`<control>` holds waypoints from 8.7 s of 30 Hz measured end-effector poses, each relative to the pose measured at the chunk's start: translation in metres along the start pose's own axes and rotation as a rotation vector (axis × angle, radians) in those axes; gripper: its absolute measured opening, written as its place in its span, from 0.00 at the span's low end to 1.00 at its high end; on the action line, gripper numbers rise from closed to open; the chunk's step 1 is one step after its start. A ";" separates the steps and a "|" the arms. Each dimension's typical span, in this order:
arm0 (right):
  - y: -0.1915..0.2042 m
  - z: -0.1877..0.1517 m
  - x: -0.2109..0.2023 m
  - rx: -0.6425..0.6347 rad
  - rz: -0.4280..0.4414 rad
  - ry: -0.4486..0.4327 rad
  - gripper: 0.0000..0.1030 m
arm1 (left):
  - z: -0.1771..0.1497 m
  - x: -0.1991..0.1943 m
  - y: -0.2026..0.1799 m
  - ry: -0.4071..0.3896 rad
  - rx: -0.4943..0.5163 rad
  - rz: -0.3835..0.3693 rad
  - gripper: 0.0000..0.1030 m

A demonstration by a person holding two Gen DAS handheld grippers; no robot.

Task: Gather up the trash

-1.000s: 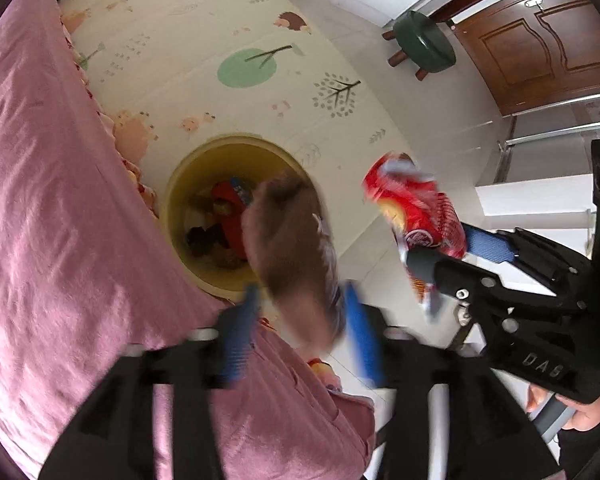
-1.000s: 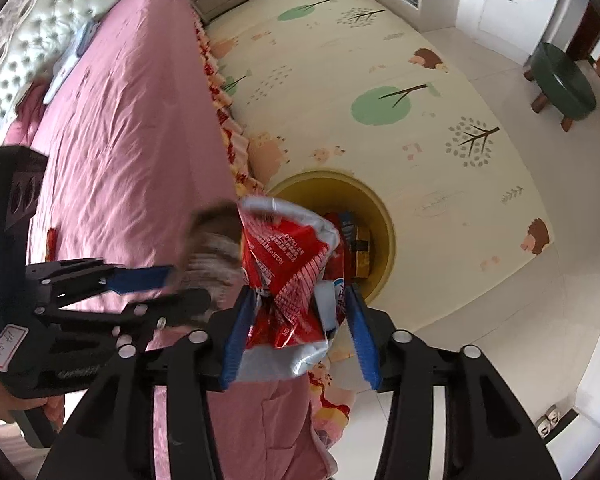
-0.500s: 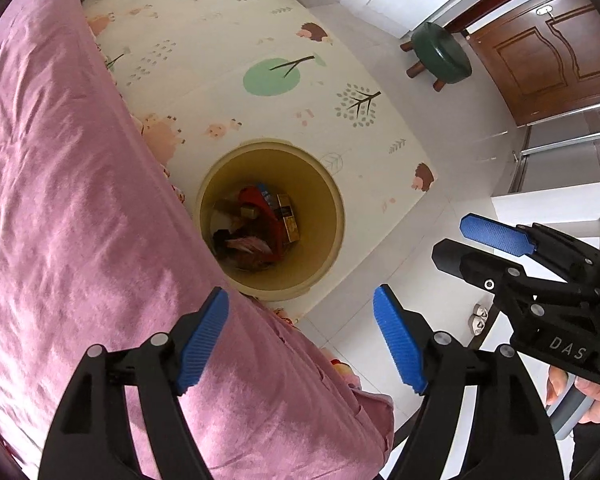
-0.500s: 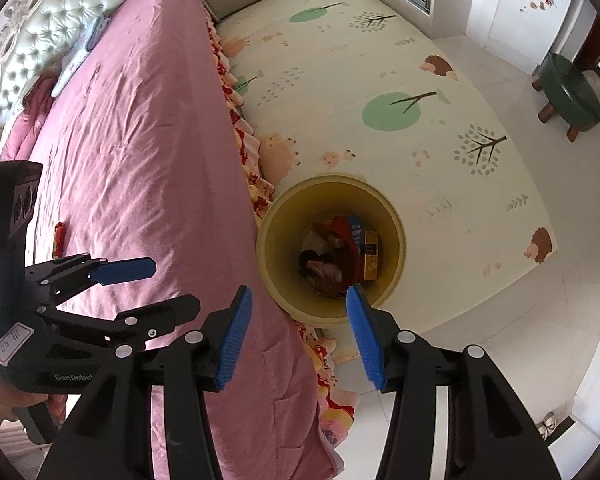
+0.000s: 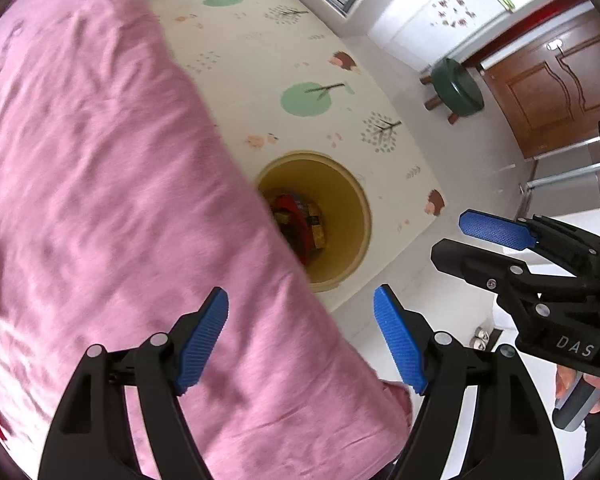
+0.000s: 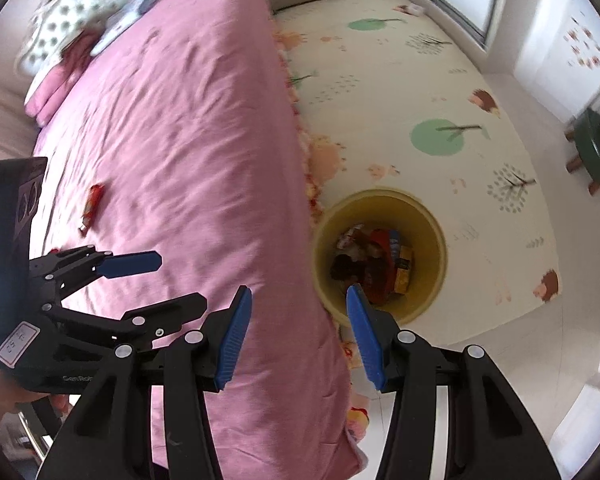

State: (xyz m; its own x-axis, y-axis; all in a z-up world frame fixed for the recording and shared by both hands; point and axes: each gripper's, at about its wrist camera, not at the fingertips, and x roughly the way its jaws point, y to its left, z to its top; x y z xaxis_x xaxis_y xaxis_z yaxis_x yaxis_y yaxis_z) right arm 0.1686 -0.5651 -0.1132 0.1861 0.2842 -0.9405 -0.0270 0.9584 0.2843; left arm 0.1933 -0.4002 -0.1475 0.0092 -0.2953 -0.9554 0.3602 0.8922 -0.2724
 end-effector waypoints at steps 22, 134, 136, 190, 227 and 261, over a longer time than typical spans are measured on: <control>0.262 0.000 0.061 -0.373 0.114 0.096 0.48 | -0.156 -0.109 0.235 -0.126 -0.323 0.172 0.75; 0.242 -0.006 0.101 -0.239 0.055 0.175 0.28 | -0.119 -0.062 0.240 -0.042 -0.240 0.069 0.34; 0.222 -0.012 0.089 -0.217 0.052 0.165 0.28 | -0.113 -0.057 0.215 -0.040 -0.217 0.060 0.34; -0.109 0.009 0.001 0.190 -0.028 0.004 0.41 | 0.080 0.052 -0.071 0.031 0.054 -0.016 0.74; 0.131 -0.021 -0.010 -0.154 0.067 0.007 0.50 | -0.085 -0.090 0.107 -0.137 -0.235 0.128 0.87; 0.260 -0.055 -0.090 -0.332 0.164 -0.086 0.73 | -0.209 -0.226 0.143 -0.373 -0.439 0.197 0.96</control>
State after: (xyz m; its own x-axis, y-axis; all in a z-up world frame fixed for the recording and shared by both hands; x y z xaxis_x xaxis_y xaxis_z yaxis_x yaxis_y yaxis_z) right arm 0.0903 -0.3404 0.0353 0.2344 0.4449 -0.8644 -0.3775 0.8610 0.3408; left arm 0.0475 -0.1341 0.0050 0.3911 -0.1395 -0.9097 -0.0989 0.9763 -0.1922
